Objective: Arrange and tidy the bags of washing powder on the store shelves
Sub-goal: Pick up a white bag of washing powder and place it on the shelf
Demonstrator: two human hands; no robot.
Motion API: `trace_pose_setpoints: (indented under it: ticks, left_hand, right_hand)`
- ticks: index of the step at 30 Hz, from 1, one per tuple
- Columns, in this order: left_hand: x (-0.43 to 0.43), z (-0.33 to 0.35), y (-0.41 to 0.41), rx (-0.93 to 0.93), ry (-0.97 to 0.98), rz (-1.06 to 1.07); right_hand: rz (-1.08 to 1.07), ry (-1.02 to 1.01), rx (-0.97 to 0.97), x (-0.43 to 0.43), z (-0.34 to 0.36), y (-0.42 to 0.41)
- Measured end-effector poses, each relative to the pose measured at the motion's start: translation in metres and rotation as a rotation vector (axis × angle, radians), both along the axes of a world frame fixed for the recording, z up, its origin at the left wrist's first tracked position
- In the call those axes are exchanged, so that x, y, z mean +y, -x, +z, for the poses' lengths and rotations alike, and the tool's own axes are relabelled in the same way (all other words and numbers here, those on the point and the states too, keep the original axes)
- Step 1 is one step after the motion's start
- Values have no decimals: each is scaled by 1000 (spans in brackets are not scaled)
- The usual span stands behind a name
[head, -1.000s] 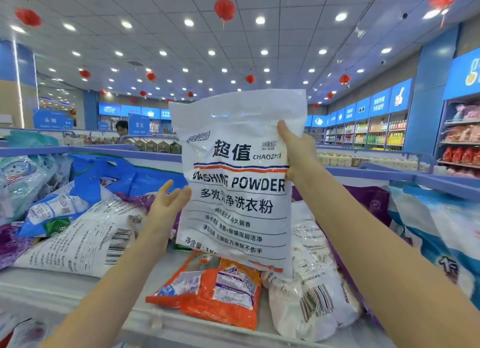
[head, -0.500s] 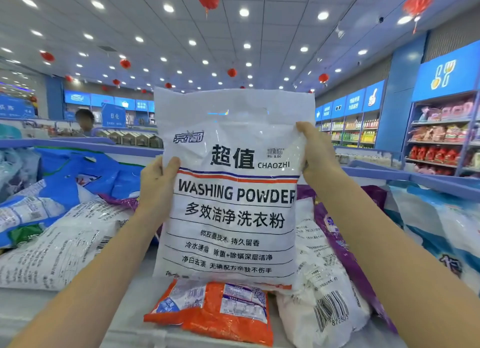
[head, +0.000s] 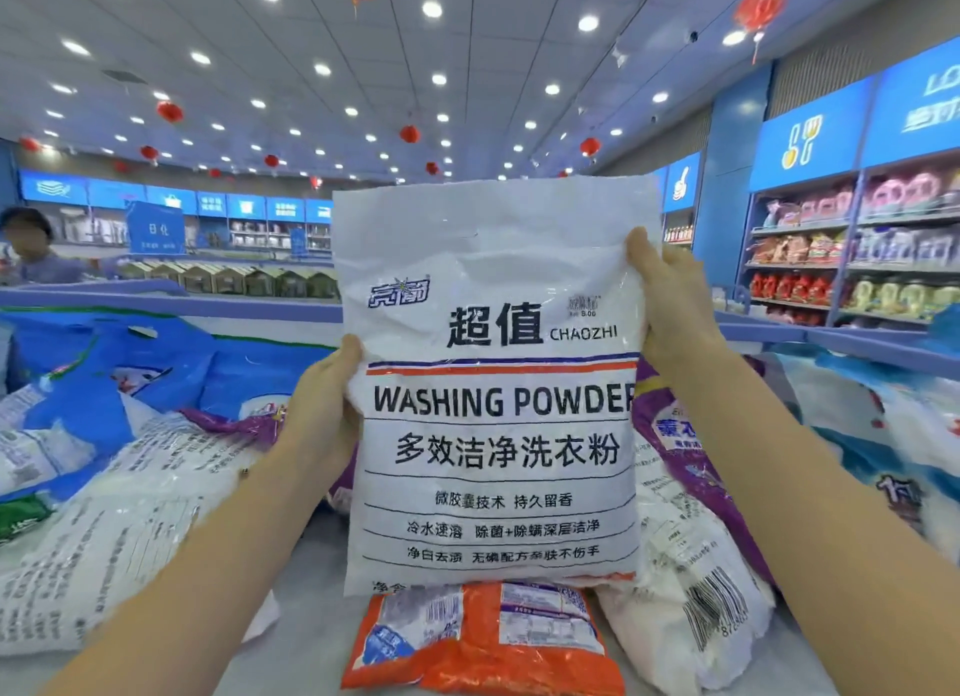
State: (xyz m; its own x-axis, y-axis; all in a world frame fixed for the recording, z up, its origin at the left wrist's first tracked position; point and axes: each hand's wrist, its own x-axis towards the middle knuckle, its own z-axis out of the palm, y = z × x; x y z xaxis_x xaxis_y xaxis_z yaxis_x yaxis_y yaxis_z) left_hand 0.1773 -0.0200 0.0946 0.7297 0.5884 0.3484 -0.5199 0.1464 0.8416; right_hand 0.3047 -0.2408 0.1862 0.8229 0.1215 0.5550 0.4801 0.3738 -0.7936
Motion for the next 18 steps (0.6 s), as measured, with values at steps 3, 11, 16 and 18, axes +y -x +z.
trace_pose_setpoints:
  ticks: [3, 11, 16, 18]
  left_hand:
    - [4, -29, 11, 33, -68, -262]
    - [6, -77, 8, 325, -280, -252]
    - [-7, -79, 9, 272, -99, -170]
    - [-8, -76, 9, 260, -95, -111]
  right_hand:
    - [-38, -20, 5, 12, -1, 8]
    - [-63, 32, 24, 19, -1, 12]
    - [69, 241, 61, -1, -8, 30]
    - [65, 469, 36, -16, -38, 33]
